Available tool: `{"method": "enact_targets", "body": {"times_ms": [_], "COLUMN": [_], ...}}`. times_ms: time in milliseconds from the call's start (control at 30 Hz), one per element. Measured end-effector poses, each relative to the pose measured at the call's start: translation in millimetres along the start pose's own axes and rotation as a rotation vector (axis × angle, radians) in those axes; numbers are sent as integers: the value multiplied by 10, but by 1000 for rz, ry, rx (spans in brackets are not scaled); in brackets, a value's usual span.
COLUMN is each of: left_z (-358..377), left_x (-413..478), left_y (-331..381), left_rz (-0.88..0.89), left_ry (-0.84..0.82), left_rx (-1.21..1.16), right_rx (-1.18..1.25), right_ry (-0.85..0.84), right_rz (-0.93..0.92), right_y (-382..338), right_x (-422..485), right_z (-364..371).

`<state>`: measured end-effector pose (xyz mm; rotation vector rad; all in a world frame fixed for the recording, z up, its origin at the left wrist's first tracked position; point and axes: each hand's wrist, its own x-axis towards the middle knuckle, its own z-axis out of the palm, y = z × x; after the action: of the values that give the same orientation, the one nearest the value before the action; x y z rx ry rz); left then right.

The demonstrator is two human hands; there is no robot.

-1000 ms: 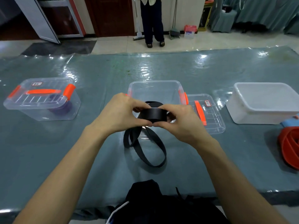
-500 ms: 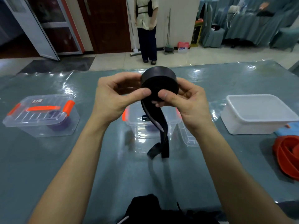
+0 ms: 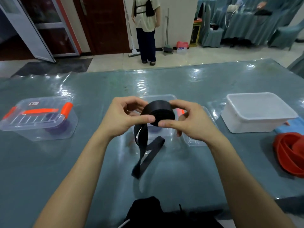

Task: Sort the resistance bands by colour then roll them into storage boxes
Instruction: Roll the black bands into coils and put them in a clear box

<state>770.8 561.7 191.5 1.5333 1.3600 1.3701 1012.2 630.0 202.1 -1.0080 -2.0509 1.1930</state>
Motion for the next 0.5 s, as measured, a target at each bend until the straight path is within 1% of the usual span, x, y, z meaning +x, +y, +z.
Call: {"method": "enact_targets", "body": {"times_ms": [33, 100, 167, 200, 267, 400, 433, 467, 500], "left_z": [12, 64, 117, 132, 128, 67, 70, 76, 90], "left_x": [-22, -69, -119, -138, -167, -202, -204, -206, -199], "left_y": [-18, -59, -75, -71, -66, -144, -164, -179, -181], "left_rz": [-2, 29, 56, 59, 40, -44, -58, -67, -70], "left_ry": [-22, -98, -157, -162, -141, -139, -139, -139, -145], "left_rx": [111, 380, 580, 614, 543, 354, 333, 325, 336], "right_rx": [-89, -161, -249, -262, -170, 165, 182, 133, 19], "right_ry": [-27, -95, -83, -58, -15, 41, 19, -15, -50], "right_rz": [8, 12, -39, -63, -71, -40, -28, -16, -14], "right_y": [28, 105, 207, 254, 332, 369, 369, 371, 381], "right_x": [-32, -72, -92, -103, -138, -166, -161, -148, -132], "right_z": [4, 87, 181, 207, 226, 245, 231, 209, 181]}}
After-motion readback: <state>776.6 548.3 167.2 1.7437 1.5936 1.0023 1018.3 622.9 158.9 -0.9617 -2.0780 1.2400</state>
